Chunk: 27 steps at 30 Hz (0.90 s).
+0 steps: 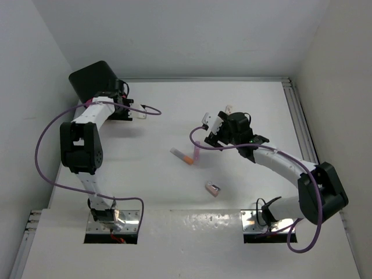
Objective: Sort the stationery into containers
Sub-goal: Close the drawer, then open the drawer
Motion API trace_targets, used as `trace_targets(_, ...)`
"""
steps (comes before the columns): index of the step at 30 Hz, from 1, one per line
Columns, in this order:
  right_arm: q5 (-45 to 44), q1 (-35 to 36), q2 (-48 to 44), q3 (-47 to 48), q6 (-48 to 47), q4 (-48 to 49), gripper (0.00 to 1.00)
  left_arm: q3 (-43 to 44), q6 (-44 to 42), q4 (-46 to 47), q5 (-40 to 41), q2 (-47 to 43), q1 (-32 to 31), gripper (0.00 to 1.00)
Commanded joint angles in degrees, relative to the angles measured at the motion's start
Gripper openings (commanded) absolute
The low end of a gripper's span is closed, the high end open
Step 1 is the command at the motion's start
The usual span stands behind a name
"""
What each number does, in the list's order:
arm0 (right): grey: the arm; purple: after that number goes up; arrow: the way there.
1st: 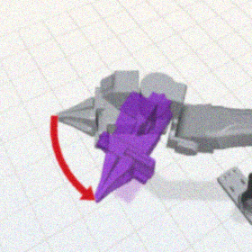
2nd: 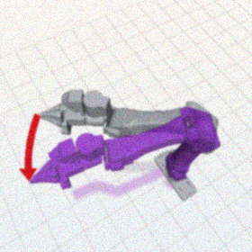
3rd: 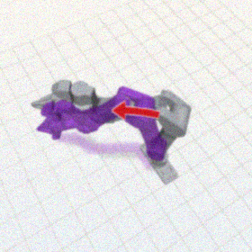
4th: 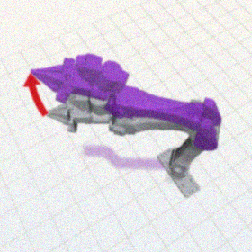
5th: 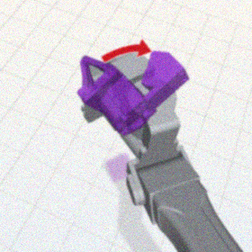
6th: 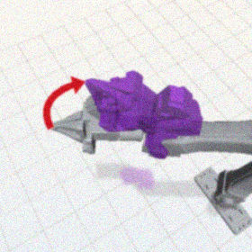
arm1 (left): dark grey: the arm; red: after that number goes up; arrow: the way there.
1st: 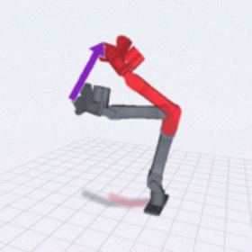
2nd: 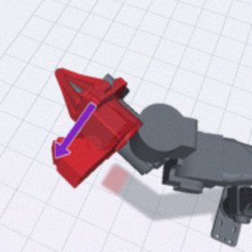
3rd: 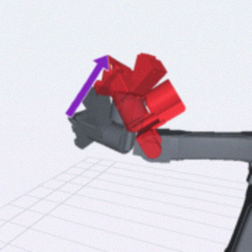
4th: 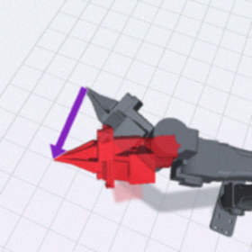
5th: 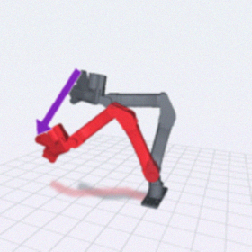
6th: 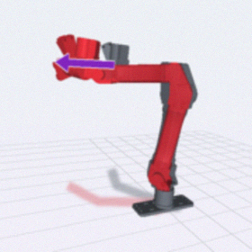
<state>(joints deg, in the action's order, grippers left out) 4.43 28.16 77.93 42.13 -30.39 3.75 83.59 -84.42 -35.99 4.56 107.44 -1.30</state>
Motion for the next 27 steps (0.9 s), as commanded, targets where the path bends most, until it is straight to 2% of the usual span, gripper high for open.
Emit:
trace_targets(1, -0.38, 1.10, -0.06, 1.73, 1.65, 1.70, 0.85, 0.26, -10.74, -4.19, 2.38, -2.32, 1.12, 0.52)
trace_targets(10, -1.44, 2.25, -1.03, 1.29, 1.65, 1.00, 0.85, 0.35, -19.89, -1.82, 4.67, -2.67, 1.21, 0.54)
trace_targets(26, -3.28, 3.65, -2.43, 0.41, 2.18, 0.47, 0.85, -0.36, -26.23, 3.90, 6.60, -0.48, 1.30, 0.57)
trace_targets(27, -3.28, 3.74, -2.43, 0.41, 2.18, 0.47, 0.85, -0.36, -26.49, 4.34, 6.87, -0.39, 2.69, 0.57)
